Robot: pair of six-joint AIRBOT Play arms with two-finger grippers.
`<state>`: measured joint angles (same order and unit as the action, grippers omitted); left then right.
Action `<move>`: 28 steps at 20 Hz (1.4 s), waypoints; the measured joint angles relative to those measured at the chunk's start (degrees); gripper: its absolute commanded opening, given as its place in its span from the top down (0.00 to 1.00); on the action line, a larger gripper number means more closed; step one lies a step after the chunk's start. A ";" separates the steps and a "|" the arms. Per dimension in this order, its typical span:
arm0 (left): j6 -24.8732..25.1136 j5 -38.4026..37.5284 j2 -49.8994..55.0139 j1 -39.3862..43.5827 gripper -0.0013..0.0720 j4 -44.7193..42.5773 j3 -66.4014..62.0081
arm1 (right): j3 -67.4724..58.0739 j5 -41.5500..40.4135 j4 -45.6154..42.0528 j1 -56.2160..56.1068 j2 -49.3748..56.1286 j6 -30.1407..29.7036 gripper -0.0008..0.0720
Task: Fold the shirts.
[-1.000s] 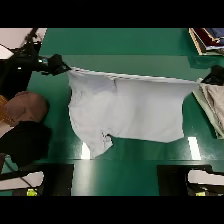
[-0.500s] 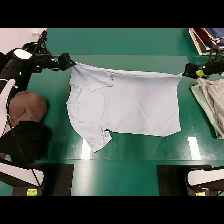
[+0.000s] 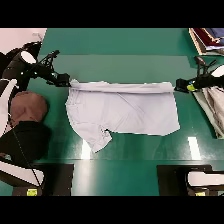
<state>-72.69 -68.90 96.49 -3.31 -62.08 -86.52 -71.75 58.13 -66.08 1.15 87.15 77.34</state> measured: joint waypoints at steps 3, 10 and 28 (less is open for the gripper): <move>-0.52 -1.46 0.00 0.00 0.53 -1.49 1.46 | 2.95 -0.52 0.15 -0.42 -0.70 -0.24 0.97; -4.98 -4.31 -1.36 -0.02 0.15 -2.34 3.56 | 0.17 4.72 0.37 1.64 -1.14 -0.31 0.54; -2.32 5.55 -38.60 -0.02 0.16 16.79 60.52 | 15.39 10.58 1.62 10.21 -26.05 -2.23 0.55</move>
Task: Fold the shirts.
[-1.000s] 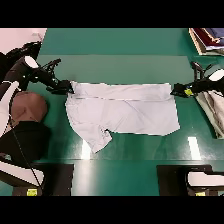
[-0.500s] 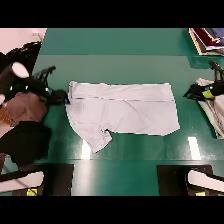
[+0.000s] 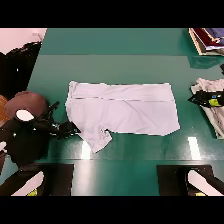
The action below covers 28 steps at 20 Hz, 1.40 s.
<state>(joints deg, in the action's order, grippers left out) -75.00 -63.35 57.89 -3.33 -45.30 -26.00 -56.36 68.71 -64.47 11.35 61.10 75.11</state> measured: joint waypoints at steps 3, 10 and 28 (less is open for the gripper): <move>1.27 4.04 -0.66 1.14 0.16 3.78 2.23 | 0.39 -0.04 0.26 0.04 -2.08 -0.02 0.55; 0.85 12.76 -0.90 8.61 0.96 4.28 2.99 | 2.27 5.11 -0.70 1.29 -4.48 -0.02 0.55; 1.92 7.17 -0.94 9.68 0.96 4.79 -3.58 | 27.32 -0.44 10.93 4.42 1.73 -2.43 0.89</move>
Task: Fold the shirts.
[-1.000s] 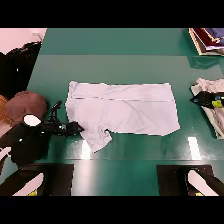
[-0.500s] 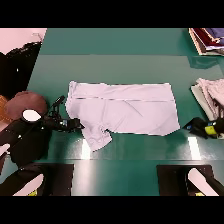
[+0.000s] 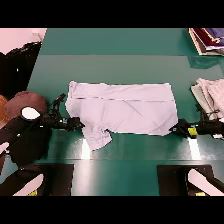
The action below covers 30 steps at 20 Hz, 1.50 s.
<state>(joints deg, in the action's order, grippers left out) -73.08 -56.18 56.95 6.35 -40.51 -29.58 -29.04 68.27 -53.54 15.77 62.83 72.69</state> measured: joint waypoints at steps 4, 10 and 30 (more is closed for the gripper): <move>0.02 -3.34 -0.07 0.00 0.96 -2.58 -0.02 | -2.89 -0.87 -0.96 -5.27 0.92 -0.11 0.97; -3.43 -13.20 -6.86 0.02 0.96 -11.85 -0.02 | -4.87 8.26 -11.54 -7.72 -10.23 2.69 0.97; -7.96 -7.72 2.34 0.07 0.96 -20.35 -21.68 | -23.63 10.71 -16.98 -11.10 -3.85 6.01 0.97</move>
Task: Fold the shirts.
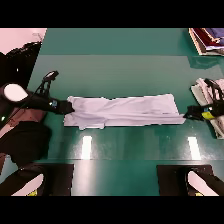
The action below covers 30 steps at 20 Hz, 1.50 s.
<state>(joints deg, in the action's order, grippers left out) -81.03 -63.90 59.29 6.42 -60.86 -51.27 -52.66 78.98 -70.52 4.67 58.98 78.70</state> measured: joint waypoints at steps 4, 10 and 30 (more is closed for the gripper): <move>1.01 4.09 7.89 0.00 0.96 -0.35 -4.11 | -8.98 -1.62 0.28 -3.74 11.37 -0.22 0.97; 1.40 10.36 12.22 -0.02 0.18 -0.44 -6.25 | -22.12 -2.40 4.13 -5.31 25.49 0.13 0.48; 1.51 4.74 12.96 -0.02 0.96 3.58 -14.91 | -20.09 9.29 17.99 14.27 40.13 -17.53 0.24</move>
<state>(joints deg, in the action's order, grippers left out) -79.53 -59.16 72.25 6.39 -57.28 -66.17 -72.75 88.27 -52.53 18.94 99.11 61.17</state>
